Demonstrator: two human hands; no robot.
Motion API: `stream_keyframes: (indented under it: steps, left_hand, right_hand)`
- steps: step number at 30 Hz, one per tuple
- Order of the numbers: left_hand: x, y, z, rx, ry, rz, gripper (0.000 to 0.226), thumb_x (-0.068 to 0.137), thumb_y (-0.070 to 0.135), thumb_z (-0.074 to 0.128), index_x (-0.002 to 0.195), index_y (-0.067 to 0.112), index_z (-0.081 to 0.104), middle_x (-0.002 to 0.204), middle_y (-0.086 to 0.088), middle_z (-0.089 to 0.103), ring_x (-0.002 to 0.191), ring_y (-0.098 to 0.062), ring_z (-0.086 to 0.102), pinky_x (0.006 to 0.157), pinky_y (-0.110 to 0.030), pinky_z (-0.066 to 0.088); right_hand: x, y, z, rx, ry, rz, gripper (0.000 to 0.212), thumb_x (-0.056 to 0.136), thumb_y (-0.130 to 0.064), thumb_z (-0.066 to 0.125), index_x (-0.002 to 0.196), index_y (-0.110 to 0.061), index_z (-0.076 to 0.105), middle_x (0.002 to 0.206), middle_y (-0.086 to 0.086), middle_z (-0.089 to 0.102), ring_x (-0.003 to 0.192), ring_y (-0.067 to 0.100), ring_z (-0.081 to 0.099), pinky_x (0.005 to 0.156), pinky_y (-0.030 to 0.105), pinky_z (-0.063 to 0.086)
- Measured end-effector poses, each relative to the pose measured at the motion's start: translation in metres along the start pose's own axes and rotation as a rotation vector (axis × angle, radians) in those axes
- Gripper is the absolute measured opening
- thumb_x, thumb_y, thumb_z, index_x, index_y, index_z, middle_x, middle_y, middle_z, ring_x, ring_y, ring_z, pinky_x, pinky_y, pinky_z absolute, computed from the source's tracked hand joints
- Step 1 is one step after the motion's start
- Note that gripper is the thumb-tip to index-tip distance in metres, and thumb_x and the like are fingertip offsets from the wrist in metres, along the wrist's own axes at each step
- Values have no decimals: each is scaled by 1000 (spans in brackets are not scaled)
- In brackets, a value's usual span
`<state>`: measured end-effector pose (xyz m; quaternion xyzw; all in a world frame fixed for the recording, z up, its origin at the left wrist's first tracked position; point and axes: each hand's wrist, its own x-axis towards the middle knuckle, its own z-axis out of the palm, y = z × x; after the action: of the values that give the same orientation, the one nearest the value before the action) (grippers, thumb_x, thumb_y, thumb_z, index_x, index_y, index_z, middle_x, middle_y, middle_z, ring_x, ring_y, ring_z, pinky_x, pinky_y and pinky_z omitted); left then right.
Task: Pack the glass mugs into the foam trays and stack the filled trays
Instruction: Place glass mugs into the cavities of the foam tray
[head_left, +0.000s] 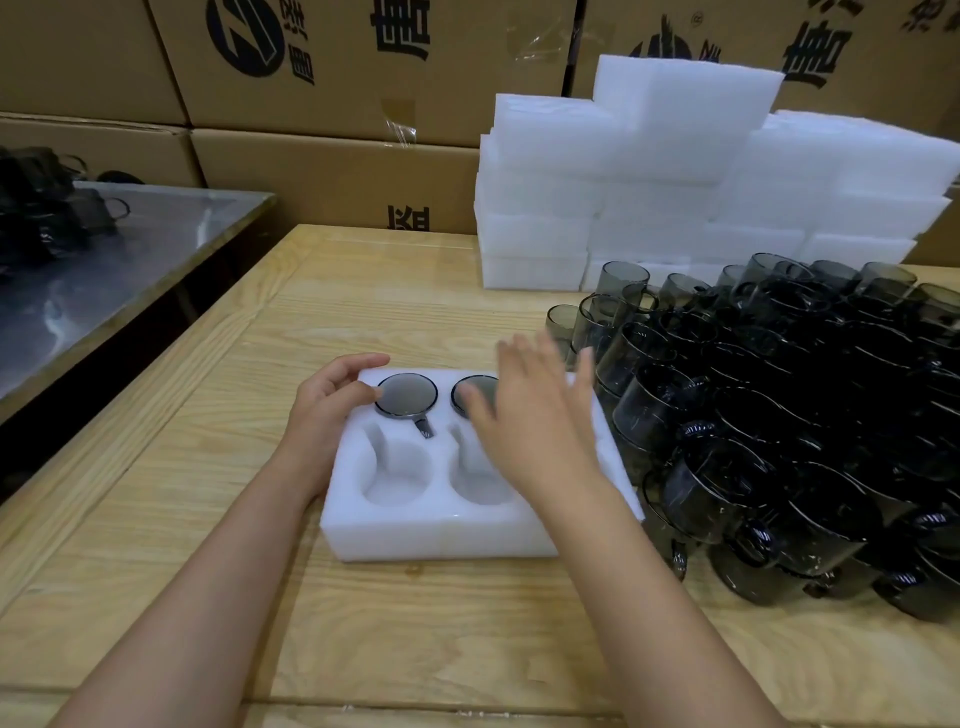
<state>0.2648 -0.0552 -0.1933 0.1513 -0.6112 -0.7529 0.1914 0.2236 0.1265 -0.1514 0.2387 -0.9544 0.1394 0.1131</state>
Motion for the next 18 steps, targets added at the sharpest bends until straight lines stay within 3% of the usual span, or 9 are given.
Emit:
stream_keyframes:
  steps: [2, 4, 7, 10, 14, 18]
  left_hand:
    - [0, 0, 0, -5, 0, 0, 34, 84, -8, 49, 99, 15, 69, 76, -8, 56, 58, -16, 58, 52, -21, 49]
    - [-1, 0, 1, -9, 1, 4, 34, 84, -8, 49, 99, 14, 69, 72, -4, 58, 57, -14, 60, 51, -21, 50]
    - [-1, 0, 1, -19, 6, 1, 33, 84, -9, 50, 99, 14, 69, 71, -1, 59, 57, -13, 62, 51, -20, 50]
    - [-1, 0, 0, -6, 3, -1, 31, 82, -6, 53, 99, 14, 69, 79, -6, 59, 61, -15, 62, 52, -21, 51]
    - [0, 1, 1, -15, -2, -12, 31, 82, -6, 53, 99, 14, 69, 83, -10, 56, 63, -17, 61, 54, -22, 51]
    - [0, 2, 1, -11, -2, -12, 30, 80, -5, 55, 100, 13, 69, 85, -11, 53, 66, -20, 59, 54, -23, 51]
  right_hand:
    - [5, 11, -11, -133, 223, 128, 56, 95, -42, 41, 137, -5, 40, 146, 9, 35, 143, 28, 9, 112, 51, -8]
    - [12, 19, -23, -235, 288, 268, 50, 94, -33, 47, 133, -2, 44, 139, 13, 41, 141, 35, 14, 112, 55, -6]
    - [21, 25, -29, -325, 150, 466, 43, 95, -25, 49, 129, 2, 47, 136, 17, 44, 141, 40, 11, 107, 64, -9]
    - [26, 34, -27, -369, 49, 532, 34, 93, -22, 48, 122, -6, 56, 133, 14, 48, 139, 40, 17, 103, 67, -14]
    - [28, 39, -28, -376, 63, 556, 28, 86, -8, 45, 108, -11, 61, 115, 9, 57, 121, 35, 42, 104, 66, -13]
    - [26, 36, -31, -353, 126, 527, 25, 87, -5, 44, 105, -10, 61, 112, 8, 57, 117, 34, 45, 105, 66, -12]
